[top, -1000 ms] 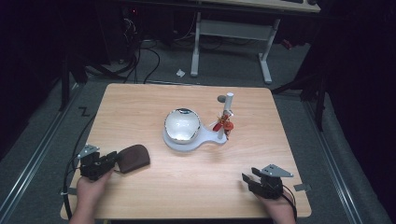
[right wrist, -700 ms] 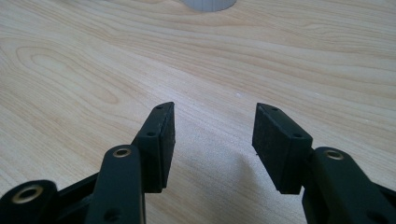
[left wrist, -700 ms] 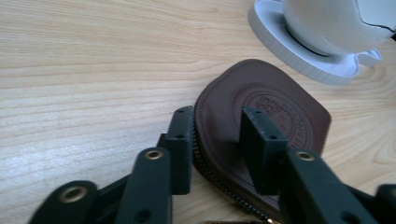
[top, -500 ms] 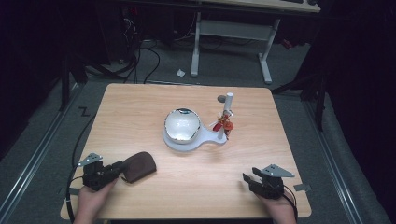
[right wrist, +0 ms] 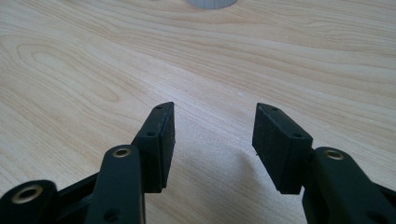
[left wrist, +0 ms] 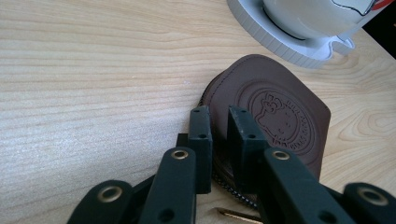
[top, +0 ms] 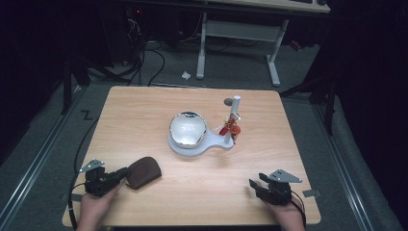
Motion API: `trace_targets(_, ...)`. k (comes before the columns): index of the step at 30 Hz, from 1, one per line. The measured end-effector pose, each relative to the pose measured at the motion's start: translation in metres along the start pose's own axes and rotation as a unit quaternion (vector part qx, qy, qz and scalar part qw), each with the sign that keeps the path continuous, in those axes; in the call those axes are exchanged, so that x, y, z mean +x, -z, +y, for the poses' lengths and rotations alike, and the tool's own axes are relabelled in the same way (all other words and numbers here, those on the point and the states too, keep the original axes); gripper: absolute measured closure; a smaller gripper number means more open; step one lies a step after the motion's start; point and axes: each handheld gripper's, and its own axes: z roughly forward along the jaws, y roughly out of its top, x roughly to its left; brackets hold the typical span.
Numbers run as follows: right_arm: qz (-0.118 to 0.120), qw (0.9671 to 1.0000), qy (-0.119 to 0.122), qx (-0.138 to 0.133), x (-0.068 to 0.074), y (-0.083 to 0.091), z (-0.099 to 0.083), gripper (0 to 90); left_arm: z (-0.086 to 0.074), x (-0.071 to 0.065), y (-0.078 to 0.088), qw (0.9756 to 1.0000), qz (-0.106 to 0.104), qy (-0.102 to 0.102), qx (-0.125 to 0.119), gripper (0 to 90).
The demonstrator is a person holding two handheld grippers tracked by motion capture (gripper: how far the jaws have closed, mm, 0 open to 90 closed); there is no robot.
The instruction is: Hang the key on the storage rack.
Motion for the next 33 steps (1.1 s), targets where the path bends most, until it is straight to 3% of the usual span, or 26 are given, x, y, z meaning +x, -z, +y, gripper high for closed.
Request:
trace_targets(9, -0.001, 1.0, -0.001, -0.001, 0.001, 0.001, 0.0, 49.5, 0.001, -0.01, 0.001, 0.9985, 0.028, -0.046, -0.005, 87.2)
trace_targets(13, -0.002, 1.0, -0.002, -0.003, -0.001, 0.001, 0.0, 49.5, 0.004, -0.017, 0.006, 0.9978, 0.016, -0.059, -0.025, 87.4)
trace_targets(17, -0.005, 0.9999, -0.007, -0.008, -0.003, 0.003, 0.001, 49.5, 0.007, -0.027, 0.01, 0.9956, 0.012, -0.078, -0.051, 87.4)
trace_targets(33, -0.019, 0.9993, -0.018, -0.025, -0.011, 0.0, 0.003, 50.0, 0.011, -0.051, 0.019, 0.989, 0.008, -0.108, -0.101, 87.5)
